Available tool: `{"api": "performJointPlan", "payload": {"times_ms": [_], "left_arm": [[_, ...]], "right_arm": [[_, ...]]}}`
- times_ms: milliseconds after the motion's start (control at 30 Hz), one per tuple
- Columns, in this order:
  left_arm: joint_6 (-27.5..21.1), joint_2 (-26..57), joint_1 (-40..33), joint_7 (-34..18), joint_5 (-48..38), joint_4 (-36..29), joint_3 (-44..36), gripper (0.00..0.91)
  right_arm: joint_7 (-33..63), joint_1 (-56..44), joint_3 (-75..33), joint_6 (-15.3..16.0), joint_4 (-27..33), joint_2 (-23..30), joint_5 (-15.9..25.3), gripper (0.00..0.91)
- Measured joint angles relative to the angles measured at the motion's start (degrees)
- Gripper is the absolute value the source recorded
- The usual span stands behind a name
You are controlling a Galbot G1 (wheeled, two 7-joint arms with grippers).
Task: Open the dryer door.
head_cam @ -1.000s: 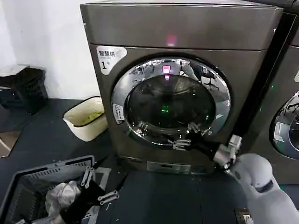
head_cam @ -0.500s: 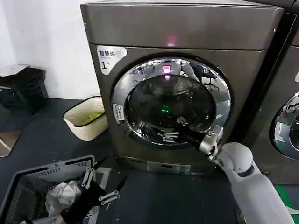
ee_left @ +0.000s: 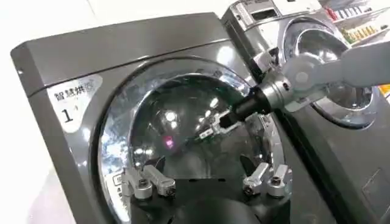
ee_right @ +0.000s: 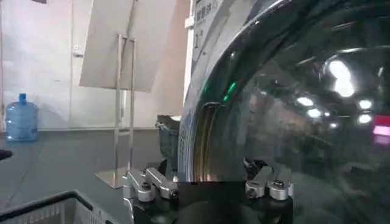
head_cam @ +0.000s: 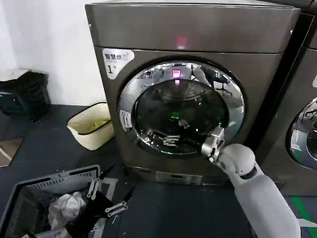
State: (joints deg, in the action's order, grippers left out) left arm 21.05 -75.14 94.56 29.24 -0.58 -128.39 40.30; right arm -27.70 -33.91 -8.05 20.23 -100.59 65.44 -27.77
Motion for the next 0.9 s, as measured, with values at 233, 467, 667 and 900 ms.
{"api": "performJointPlan", "payload": {"times_ms": [233, 467, 667, 900], "left_arm": [[-0.20, -0.32, -0.34, -0.08, 0.12, 0.05, -0.15, 0.907], [-0.24, -0.50, -0.49, -0.08, 0.15, 0.08, -0.21, 0.907], [-0.27, -0.80, -0.57, -0.08, 0.27, 0.10, -0.30, 0.907], [-0.27, -0.84, -0.43, -0.08, 0.31, 0.02, -0.28, 0.907]], "right_arm": [[5.92, 1.90, 3.95, -0.49, 0.36, 0.81, 0.20, 0.907], [6.99, 3.12, 6.93, -0.47, 1.74, 1.97, 0.23, 0.907], [7.00, 4.48, 8.49, -0.47, 3.41, 3.14, 0.27, 0.907], [6.98, 6.25, 9.98, -0.51, 5.80, 5.01, 0.57, 0.907]]}}
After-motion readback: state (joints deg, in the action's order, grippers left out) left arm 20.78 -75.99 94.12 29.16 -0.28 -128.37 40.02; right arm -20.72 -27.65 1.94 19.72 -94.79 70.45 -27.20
